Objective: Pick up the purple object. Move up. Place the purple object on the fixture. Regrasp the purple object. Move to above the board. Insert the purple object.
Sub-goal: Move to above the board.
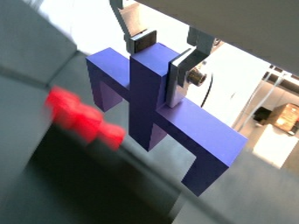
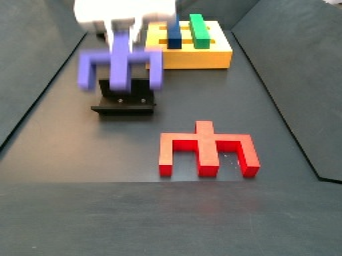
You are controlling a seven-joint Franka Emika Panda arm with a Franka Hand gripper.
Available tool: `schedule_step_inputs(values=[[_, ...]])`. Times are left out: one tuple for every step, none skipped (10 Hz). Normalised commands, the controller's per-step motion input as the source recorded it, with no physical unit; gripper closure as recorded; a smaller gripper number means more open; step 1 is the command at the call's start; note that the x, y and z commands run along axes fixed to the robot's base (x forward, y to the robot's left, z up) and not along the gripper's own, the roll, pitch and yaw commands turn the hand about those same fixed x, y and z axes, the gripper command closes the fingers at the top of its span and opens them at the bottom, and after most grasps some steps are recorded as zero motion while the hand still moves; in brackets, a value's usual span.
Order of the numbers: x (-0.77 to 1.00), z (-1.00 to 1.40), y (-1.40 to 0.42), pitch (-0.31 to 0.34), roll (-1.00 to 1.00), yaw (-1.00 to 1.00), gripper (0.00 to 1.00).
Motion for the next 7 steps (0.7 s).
schedule_step_inputs(values=[[-0.06, 1.4, 0.02, -0.041, -0.09, 0.07, 1.0], [-0.05, 1.4, 0.0, -0.041, -0.07, 0.04, 1.0], [-0.05, 1.4, 0.0, -0.046, -0.04, 0.02, 1.0], [-0.07, 1.4, 0.01, -0.045, -0.03, 0.0, 1.0], [-0.05, 0.83, -0.01, -0.03, -0.01, -0.02, 1.0], [-0.03, 0.49, -0.01, -0.013, -0.01, -0.03, 1.0], [-0.01, 0.2, 0.0, 0.008, 0.0, -0.03, 1.0]])
